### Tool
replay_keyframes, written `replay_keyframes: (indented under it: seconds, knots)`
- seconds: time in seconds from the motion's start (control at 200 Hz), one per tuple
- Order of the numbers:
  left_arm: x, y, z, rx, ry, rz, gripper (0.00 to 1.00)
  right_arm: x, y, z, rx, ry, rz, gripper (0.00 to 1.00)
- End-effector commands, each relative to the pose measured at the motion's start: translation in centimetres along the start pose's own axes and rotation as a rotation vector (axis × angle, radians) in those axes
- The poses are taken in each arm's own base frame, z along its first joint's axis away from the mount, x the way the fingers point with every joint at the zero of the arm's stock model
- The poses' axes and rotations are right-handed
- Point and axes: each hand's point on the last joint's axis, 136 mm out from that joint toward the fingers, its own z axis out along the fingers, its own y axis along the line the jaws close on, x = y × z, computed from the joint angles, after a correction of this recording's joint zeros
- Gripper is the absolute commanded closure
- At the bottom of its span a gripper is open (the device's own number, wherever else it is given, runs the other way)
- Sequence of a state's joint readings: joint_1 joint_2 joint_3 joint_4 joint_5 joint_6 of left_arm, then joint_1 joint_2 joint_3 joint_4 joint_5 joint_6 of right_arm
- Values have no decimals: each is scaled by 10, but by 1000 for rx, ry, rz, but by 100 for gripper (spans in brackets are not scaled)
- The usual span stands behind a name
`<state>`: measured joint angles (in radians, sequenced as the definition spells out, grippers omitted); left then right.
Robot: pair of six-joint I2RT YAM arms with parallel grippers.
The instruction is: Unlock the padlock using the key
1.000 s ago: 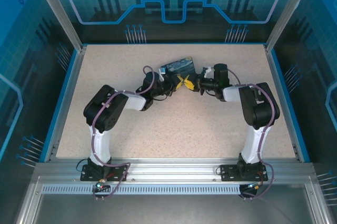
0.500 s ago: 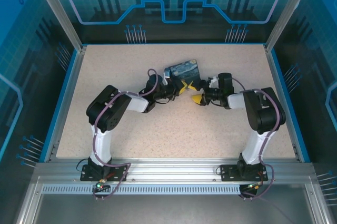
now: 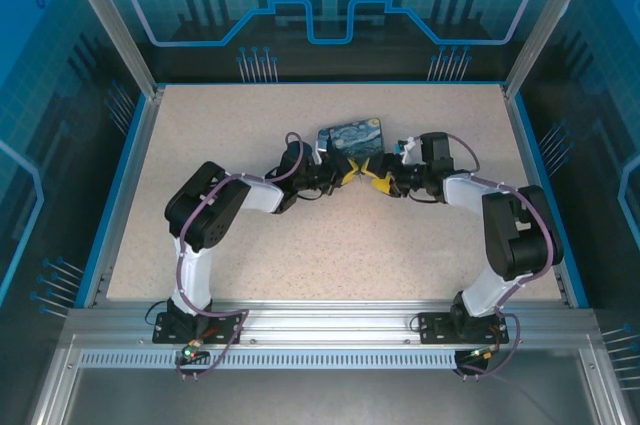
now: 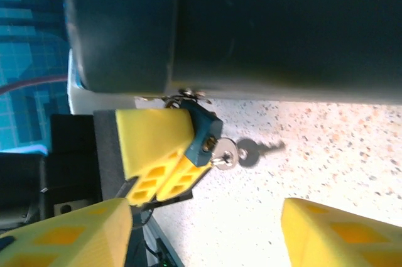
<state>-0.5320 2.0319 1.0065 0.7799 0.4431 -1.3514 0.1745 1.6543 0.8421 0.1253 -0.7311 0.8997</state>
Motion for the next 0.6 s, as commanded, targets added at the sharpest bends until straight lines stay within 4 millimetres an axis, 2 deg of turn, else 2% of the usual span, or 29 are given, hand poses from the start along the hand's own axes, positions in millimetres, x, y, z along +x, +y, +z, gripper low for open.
replay_keyframes:
  seconds: [0.0, 0.13, 0.195, 0.27, 0.42, 0.595]
  knots:
    - [-1, -16, 0, 13, 27, 20, 100, -1, 14, -13, 83, -15, -142, 42]
    - [-1, -17, 0, -20, 36, 2, 100, 2, 14, -19, 288, -30, -352, 59]
    - [1, -19, 0, -31, 43, -7, 100, 3, 18, -19, 352, -31, -449, 63]
    - [2, -21, -1, -45, 50, -16, 100, -1, 18, -20, 434, -46, -541, 64]
    - [4, -26, -4, -83, 68, -29, 100, -7, 17, -20, 486, -56, -646, 64]
    - [6, -32, -5, -113, 92, -23, 100, -4, 15, -17, 520, -29, -754, 64]
